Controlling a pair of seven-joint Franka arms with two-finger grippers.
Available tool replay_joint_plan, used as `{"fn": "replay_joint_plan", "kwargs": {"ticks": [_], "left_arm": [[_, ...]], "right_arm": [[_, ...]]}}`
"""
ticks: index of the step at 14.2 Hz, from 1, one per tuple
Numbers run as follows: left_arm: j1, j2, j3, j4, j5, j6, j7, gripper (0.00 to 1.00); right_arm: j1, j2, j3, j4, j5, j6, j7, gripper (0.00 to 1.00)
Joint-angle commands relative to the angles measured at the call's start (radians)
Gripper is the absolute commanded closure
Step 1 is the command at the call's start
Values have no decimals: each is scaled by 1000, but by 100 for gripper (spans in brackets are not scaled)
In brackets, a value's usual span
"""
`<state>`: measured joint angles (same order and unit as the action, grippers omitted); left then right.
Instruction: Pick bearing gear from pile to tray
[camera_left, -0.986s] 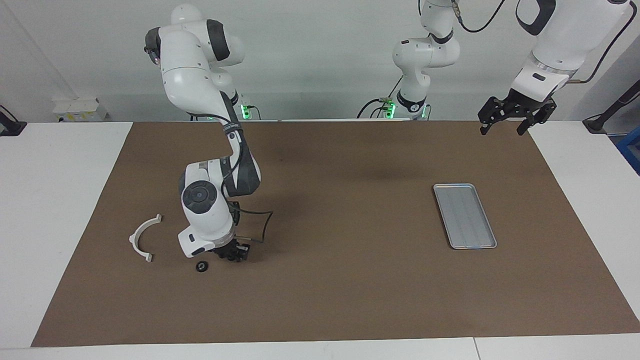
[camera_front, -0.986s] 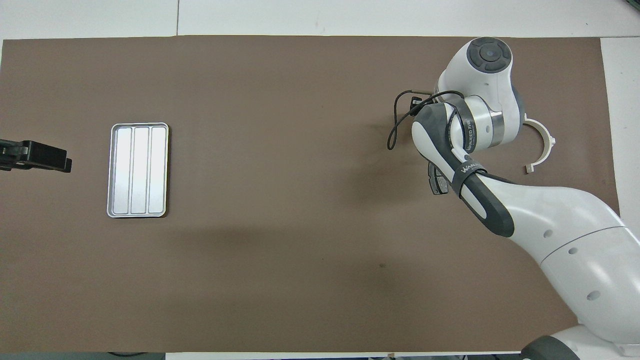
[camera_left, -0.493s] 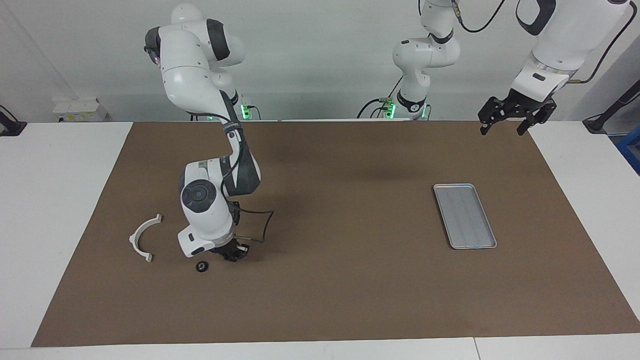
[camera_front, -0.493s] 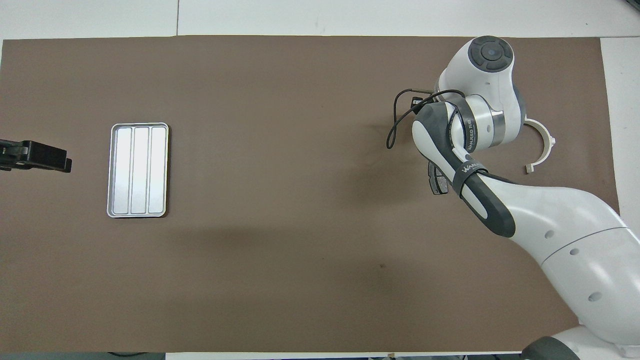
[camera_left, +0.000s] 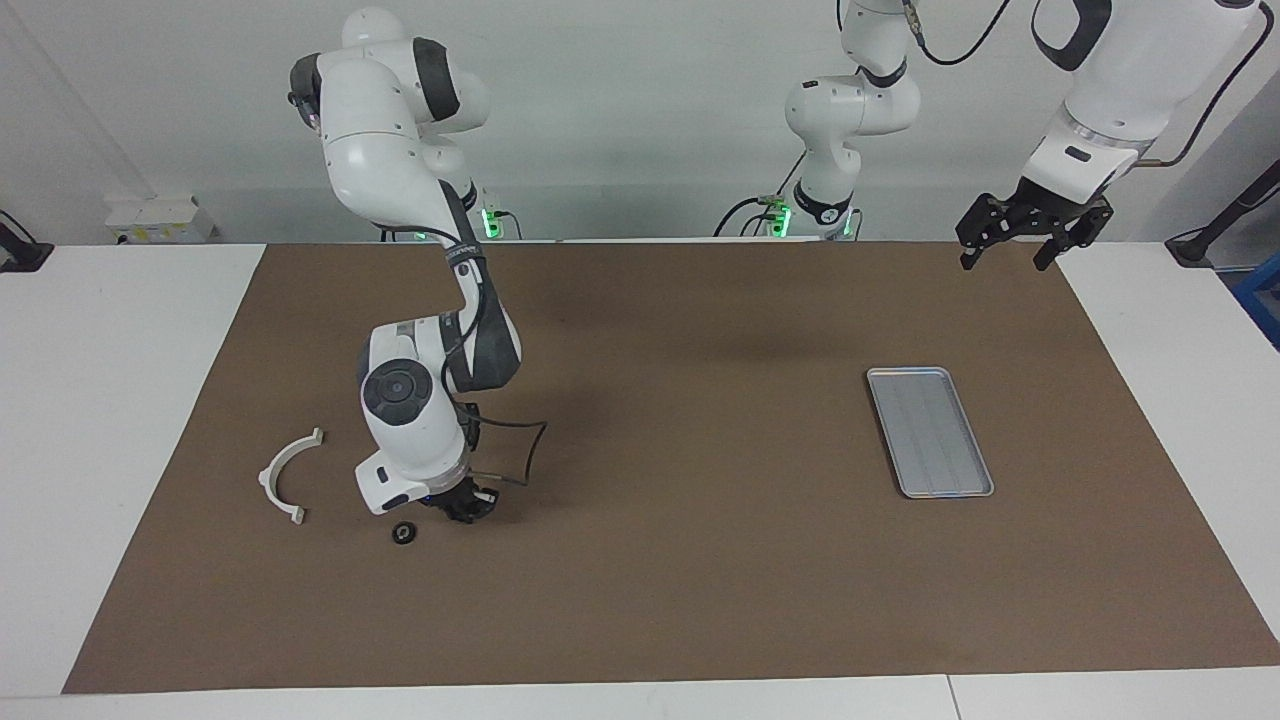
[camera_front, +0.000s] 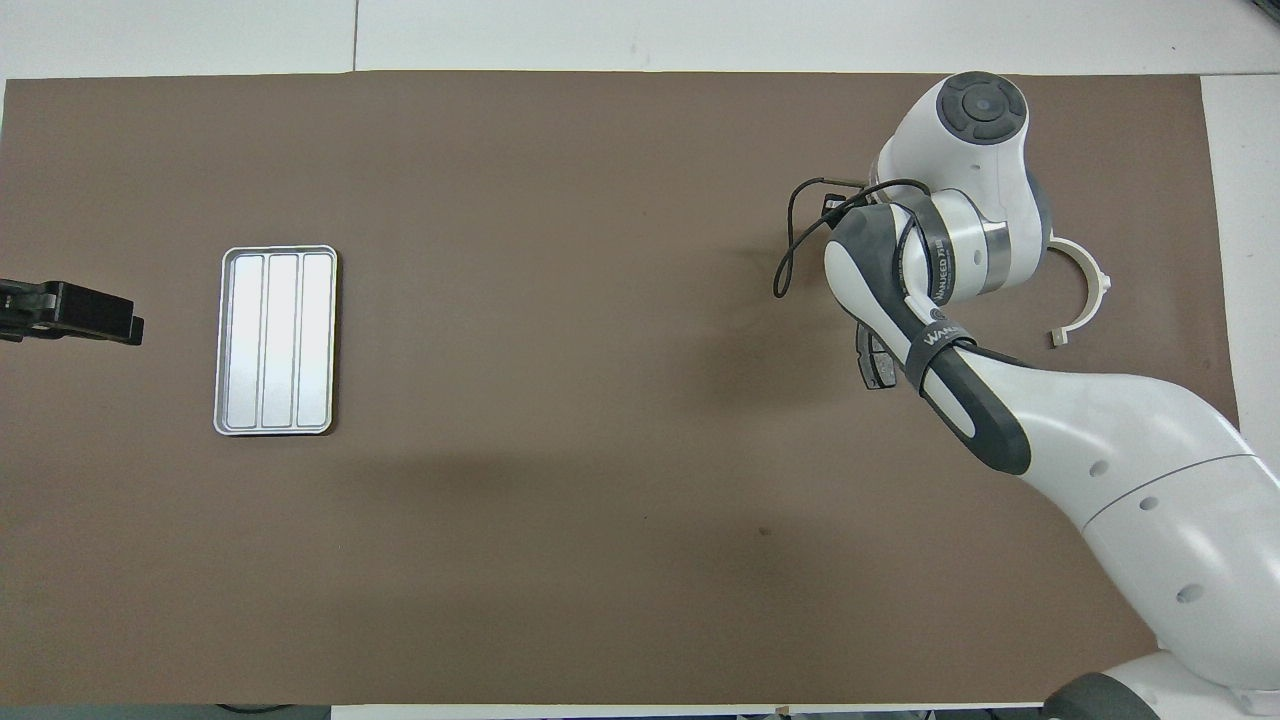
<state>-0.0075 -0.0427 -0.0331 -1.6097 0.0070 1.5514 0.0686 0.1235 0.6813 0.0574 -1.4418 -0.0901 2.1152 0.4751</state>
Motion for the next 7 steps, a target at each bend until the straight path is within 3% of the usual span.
{"fn": "replay_joint_plan", "kwargs": {"ticks": [1, 7], "left_arm": [[-5, -14, 4, -15, 4, 4, 13, 0], [-5, -14, 4, -15, 4, 6, 13, 0]], "right_arm": [[-2, -31, 4, -6, -19, -46, 4, 100], [31, -204, 9, 60, -19, -372, -76, 100]]}}
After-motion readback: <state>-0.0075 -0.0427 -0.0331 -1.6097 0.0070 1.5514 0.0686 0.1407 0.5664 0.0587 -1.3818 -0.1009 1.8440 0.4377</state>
